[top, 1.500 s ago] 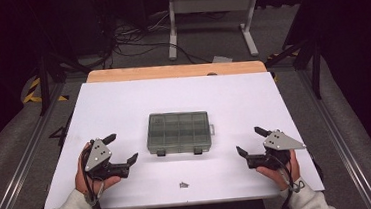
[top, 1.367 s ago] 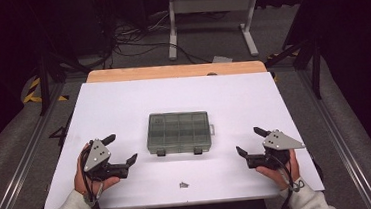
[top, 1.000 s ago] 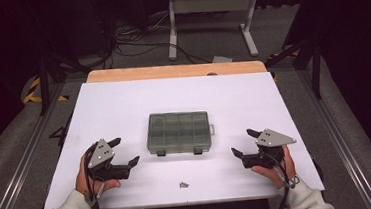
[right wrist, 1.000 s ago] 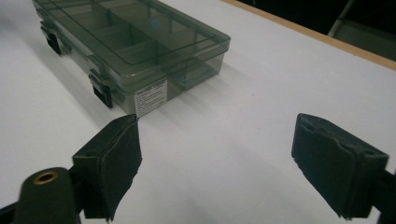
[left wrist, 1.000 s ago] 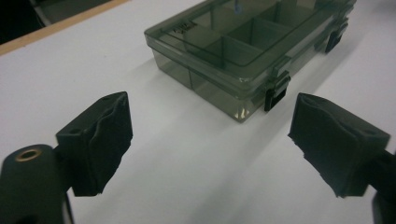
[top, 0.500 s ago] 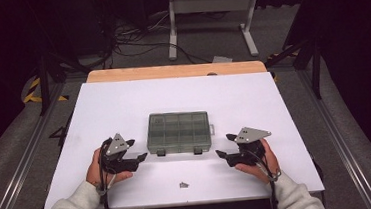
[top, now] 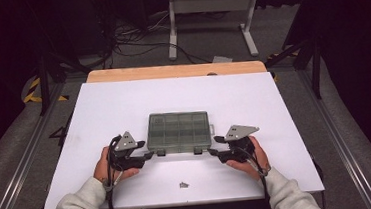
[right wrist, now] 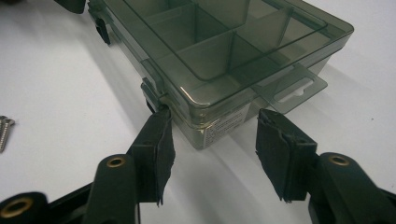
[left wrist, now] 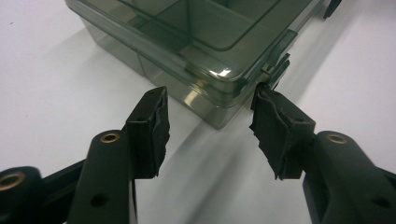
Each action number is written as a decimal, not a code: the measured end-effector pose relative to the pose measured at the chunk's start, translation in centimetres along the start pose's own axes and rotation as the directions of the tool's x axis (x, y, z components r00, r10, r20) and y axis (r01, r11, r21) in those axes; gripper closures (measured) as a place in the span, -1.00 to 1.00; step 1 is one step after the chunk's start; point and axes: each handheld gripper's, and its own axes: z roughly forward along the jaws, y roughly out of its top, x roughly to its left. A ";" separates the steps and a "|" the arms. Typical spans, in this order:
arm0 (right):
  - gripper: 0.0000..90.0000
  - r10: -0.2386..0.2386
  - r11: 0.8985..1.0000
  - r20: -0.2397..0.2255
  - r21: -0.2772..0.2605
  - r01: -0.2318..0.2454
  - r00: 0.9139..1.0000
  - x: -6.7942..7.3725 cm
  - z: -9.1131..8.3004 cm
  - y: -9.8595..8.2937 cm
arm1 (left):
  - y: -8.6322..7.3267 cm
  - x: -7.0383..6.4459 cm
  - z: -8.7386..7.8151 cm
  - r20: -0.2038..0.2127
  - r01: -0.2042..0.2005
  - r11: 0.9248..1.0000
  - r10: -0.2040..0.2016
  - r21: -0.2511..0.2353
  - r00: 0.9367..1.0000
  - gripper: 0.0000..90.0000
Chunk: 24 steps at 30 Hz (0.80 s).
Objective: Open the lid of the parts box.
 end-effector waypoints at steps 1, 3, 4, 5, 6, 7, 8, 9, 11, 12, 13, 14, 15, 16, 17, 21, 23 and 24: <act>0.09 0.000 1.000 0.000 0.000 0.000 1.000 0.0 0.0 0.0 | 0.1 -0.1 0.0 0.004 -0.005 1.000 0.005 -0.003 1.000 0.05; 0.14 0.010 1.000 -0.013 0.000 -0.010 1.000 -0.1 0.1 0.0 | 0.2 -0.2 0.1 0.005 -0.013 1.000 0.013 -0.003 1.000 0.12; 0.15 0.010 1.000 -0.010 0.002 -0.010 1.000 -0.1 0.1 0.0 | 0.2 -0.2 0.1 0.005 -0.015 1.000 0.015 0.000 1.000 0.16; 0.17 0.007 1.000 -0.004 0.005 -0.007 1.000 -0.1 0.2 0.0 | 0.2 -0.2 0.3 0.003 -0.015 1.000 0.015 0.006 1.000 0.17; 0.21 0.011 1.000 -0.010 0.003 -0.011 1.000 -0.2 0.1 0.0 | 0.2 -0.2 0.3 0.004 -0.014 1.000 0.014 0.007 1.000 0.21; 0.21 0.012 1.000 -0.008 0.002 -0.012 1.000 -0.2 0.1 0.0 | 0.2 -0.1 0.4 0.011 -0.016 1.000 0.016 0.014 1.000 0.25; 0.23 0.013 1.000 -0.009 0.004 -0.013 1.000 -0.2 0.1 0.0 | 0.3 -0.2 0.5 0.008 -0.019 1.000 0.019 0.017 1.000 0.29; 0.26 0.010 1.000 -0.012 0.005 -0.010 1.000 -0.2 0.1 0.0 | 0.3 -0.2 0.4 0.009 -0.020 1.000 0.020 0.015 1.000 0.29; 0.33 0.008 1.000 -0.012 0.006 -0.008 1.000 -0.1 0.1 0.1 | 0.2 -0.2 0.4 0.017 -0.016 1.000 0.016 0.013 1.000 0.31; 0.35 0.007 1.000 -0.016 0.006 -0.006 1.000 -0.1 0.1 0.1 | 0.2 -0.1 0.4 0.015 -0.022 1.000 0.022 0.012 1.000 0.32; 0.36 0.007 1.000 -0.020 0.006 -0.007 1.000 -0.1 0.1 0.1 | 0.2 -0.1 0.4 0.017 -0.022 1.000 0.022 0.011 1.000 0.34; 0.37 0.007 1.000 -0.024 0.006 -0.007 1.000 -0.1 0.1 0.0 | 0.2 -0.2 0.4 0.018 -0.022 1.000 0.021 0.013 1.000 0.35; 0.40 0.006 1.000 -0.025 0.006 -0.006 1.000 -0.1 0.1 0.0 | 0.3 -0.2 0.4 0.016 -0.024 1.000 0.024 0.015 1.000 0.35; 0.41 0.006 1.000 -0.028 0.007 -0.006 1.000 -0.1 0.2 0.0 | 0.3 -0.2 0.4 0.016 -0.024 1.000 0.024 0.015 1.000 0.35; 0.42 0.006 1.000 -0.028 0.009 -0.005 1.000 -0.1 0.2 0.0 | 0.3 -0.2 0.4 0.016 -0.025 1.000 0.025 0.016 1.000 0.35; 0.44 0.002 1.000 -0.033 0.005 -0.002 0.999 0.0 0.2 0.1 | 0.3 -0.2 0.4 0.019 -0.026 1.000 0.026 0.014 0.999 0.35; 0.44 0.002 1.000 -0.034 0.004 -0.001 0.999 0.0 0.1 0.1 | 0.3 -0.2 0.3 0.021 -0.033 0.999 0.033 0.015 0.999 0.37; 0.44 0.000 1.000 -0.032 0.006 0.000 0.999 0.0 0.1 0.1 | 0.3 -0.2 0.3 0.022 -0.031 0.999 0.031 0.014 0.999 0.37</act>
